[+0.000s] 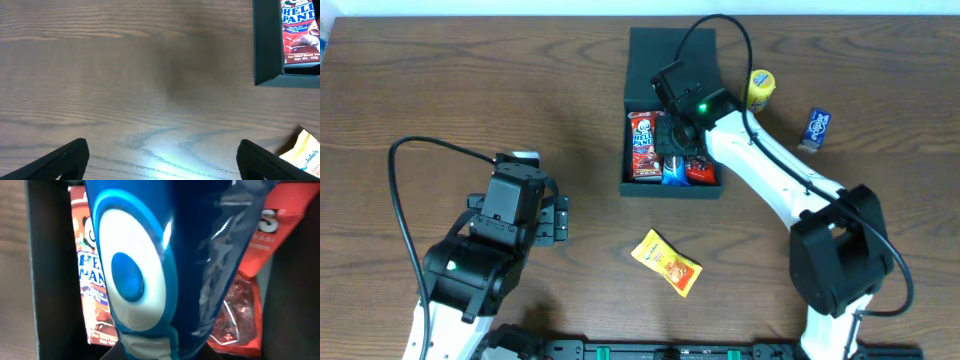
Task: Pack container
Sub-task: 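Lower the Oreo pack between the panda box and Hacks bag, release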
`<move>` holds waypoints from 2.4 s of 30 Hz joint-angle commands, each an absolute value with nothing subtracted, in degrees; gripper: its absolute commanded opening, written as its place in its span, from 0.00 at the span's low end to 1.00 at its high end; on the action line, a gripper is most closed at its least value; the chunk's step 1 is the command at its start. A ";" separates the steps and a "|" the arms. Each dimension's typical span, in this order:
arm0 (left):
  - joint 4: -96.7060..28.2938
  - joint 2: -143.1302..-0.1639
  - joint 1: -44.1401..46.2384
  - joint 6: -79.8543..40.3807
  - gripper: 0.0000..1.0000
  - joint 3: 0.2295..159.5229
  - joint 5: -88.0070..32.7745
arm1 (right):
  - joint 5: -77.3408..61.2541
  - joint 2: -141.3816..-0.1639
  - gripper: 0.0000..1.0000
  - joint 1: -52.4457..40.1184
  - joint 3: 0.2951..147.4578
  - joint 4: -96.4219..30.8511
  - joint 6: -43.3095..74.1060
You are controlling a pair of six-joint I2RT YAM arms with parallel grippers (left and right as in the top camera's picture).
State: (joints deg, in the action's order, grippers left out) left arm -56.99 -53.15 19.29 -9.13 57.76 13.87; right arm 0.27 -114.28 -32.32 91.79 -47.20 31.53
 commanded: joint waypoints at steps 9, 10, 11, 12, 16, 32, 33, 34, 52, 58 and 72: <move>-57.12 -53.23 19.05 -8.78 0.95 57.58 13.89 | -4.95 -115.20 0.01 -31.79 92.99 -48.82 27.81; -57.10 -53.23 19.05 -8.78 0.95 57.58 13.89 | -5.76 -115.33 0.01 -31.79 92.99 -49.12 27.81; -57.12 -53.23 19.05 -8.78 0.95 57.58 13.89 | -6.33 -115.42 0.01 -31.79 92.99 -49.32 27.81; -57.12 -53.23 19.05 -8.78 0.95 57.58 13.89 | -6.48 -115.42 0.01 -31.79 92.99 -49.45 27.83; -57.12 -53.23 19.05 -8.78 0.95 57.58 13.89 | -6.48 -115.44 0.02 -31.79 92.99 -50.02 28.21; -57.12 -53.23 19.05 -8.78 0.95 57.56 13.89 | -6.46 -115.44 0.01 -31.46 92.99 -52.42 29.95; -57.12 -53.23 19.05 -8.78 0.95 57.58 13.89 | -6.46 -115.44 0.01 -31.46 92.99 -52.69 29.98; -57.12 -53.23 19.05 -8.78 0.95 57.58 13.89 | -6.48 -115.44 0.01 -31.46 92.99 -52.90 29.95; -57.12 -53.23 19.05 -8.78 0.95 57.58 13.89 | -9.41 -115.46 0.01 -31.46 92.90 -55.94 30.13; -57.12 -53.23 19.05 -8.78 0.95 57.58 13.89 | -8.99 -115.46 0.36 -31.46 92.90 -55.92 29.89; -57.12 -53.23 19.05 -8.78 0.95 57.58 13.89 | -2.70 -114.10 0.97 -31.46 92.92 -55.81 24.95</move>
